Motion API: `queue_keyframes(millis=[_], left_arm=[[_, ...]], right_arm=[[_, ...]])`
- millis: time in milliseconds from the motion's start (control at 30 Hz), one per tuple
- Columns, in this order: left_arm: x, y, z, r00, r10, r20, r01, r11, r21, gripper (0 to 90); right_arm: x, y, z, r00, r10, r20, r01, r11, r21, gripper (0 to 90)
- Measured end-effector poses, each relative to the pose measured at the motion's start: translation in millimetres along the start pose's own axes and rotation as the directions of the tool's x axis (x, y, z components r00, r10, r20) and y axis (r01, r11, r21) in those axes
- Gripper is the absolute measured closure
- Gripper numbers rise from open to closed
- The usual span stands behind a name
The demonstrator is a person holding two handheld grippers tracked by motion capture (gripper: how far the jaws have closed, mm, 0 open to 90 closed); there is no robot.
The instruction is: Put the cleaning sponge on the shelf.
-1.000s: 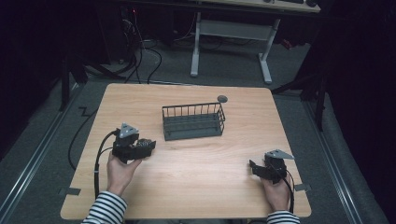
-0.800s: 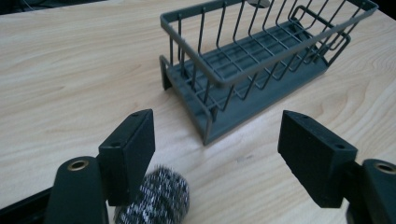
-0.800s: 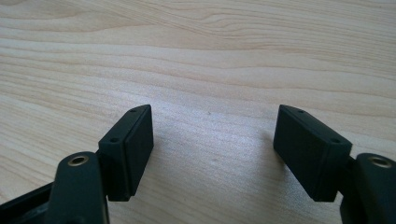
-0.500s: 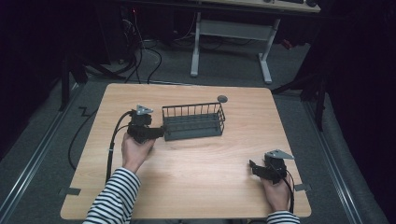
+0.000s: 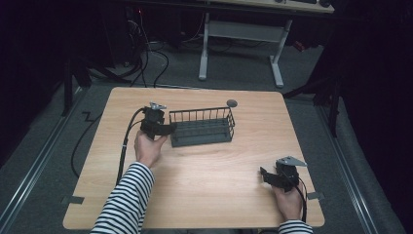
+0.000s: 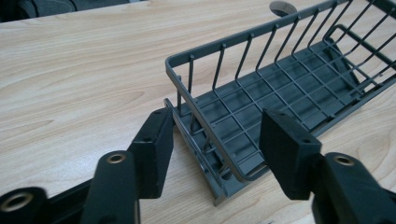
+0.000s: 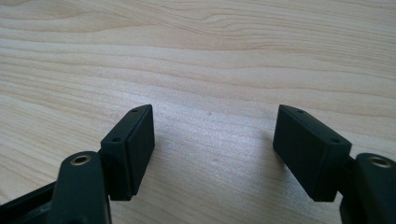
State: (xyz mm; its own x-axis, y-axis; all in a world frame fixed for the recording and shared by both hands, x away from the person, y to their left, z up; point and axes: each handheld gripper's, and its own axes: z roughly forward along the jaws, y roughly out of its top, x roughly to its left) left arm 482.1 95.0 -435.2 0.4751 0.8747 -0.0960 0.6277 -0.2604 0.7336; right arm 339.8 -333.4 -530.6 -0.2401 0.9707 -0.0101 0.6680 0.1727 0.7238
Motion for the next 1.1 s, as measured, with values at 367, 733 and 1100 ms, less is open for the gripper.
queue_keyframes(millis=[367,733,1100], left_arm=[[-2.3,-1.5,6.7,0.9999,0.015,0.005,-0.015,0.9995,0.027,64.6],[-9.0,-3.1,3.6,0.9979,0.064,0.012,-0.064,0.9964,0.055,68.5],[-26.2,-6.8,0.9,0.9917,0.116,0.055,-0.119,0.9914,0.055,70.8]], right_arm=[[-0.3,0.0,0.0,1.0000,0.005,-0.001,-0.005,1.000,-0.002,29.6],[-0.3,0.0,-0.1,1.0000,0.005,-0.001,-0.005,1.000,0.000,29.6],[-0.3,0.0,-0.2,1.0000,0.008,-0.001,-0.008,1.000,0.000,29.6]])
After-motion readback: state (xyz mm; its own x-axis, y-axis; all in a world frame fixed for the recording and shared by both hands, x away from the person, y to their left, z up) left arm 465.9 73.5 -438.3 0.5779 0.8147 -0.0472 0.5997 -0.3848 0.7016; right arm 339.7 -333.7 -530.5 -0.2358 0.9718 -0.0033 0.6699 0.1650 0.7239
